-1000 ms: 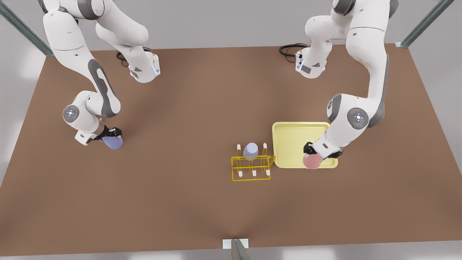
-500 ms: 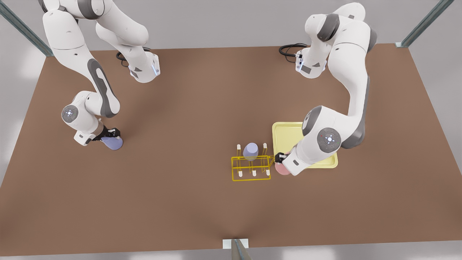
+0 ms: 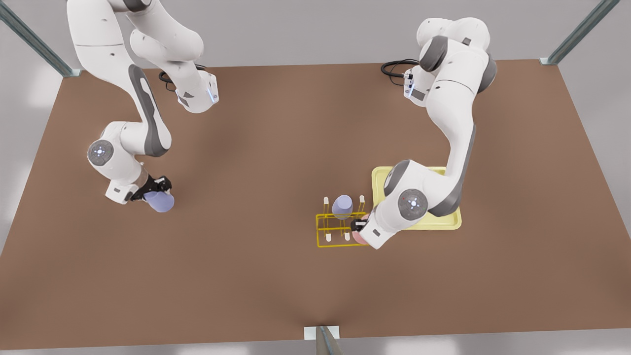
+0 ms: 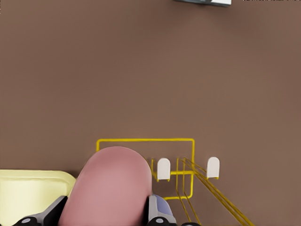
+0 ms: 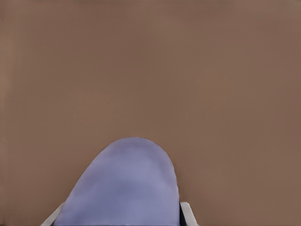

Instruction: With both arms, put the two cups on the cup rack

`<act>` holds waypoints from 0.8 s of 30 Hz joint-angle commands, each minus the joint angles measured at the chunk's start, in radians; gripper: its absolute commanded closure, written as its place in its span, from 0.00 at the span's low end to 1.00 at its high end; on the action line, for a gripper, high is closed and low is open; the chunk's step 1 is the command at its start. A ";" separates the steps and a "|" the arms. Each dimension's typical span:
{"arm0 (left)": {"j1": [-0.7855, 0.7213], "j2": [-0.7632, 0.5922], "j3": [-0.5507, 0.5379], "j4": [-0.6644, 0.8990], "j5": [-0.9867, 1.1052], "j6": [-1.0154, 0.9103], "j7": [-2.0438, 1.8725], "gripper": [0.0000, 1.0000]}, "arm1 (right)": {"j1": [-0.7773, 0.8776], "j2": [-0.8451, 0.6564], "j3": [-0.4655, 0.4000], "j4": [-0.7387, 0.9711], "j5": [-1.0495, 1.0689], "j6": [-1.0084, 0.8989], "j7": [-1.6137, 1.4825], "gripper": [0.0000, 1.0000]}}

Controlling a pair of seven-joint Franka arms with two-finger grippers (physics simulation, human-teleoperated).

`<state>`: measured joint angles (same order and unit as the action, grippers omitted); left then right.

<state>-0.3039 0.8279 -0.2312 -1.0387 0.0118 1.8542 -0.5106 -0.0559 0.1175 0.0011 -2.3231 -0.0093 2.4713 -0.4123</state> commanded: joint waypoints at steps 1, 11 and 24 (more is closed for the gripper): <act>0.003 0.003 0.001 -0.001 0.020 0.039 -0.164 0.16 | 0.065 -0.001 0.000 0.041 0.002 -0.086 0.004 0.14; 0.166 -0.268 -0.002 0.032 0.016 -0.504 -0.069 0.00 | 0.314 0.070 0.000 0.268 0.012 -0.149 0.012 0.16; 0.157 -0.564 0.173 -0.297 0.025 -0.463 0.558 0.00 | 0.573 0.465 0.000 0.970 0.144 -0.344 0.043 0.16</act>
<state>-0.1476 0.2668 -0.0584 -1.3387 0.0526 1.4393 -0.2766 0.5109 0.5656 0.0013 -1.3813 0.1056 2.1916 -0.3990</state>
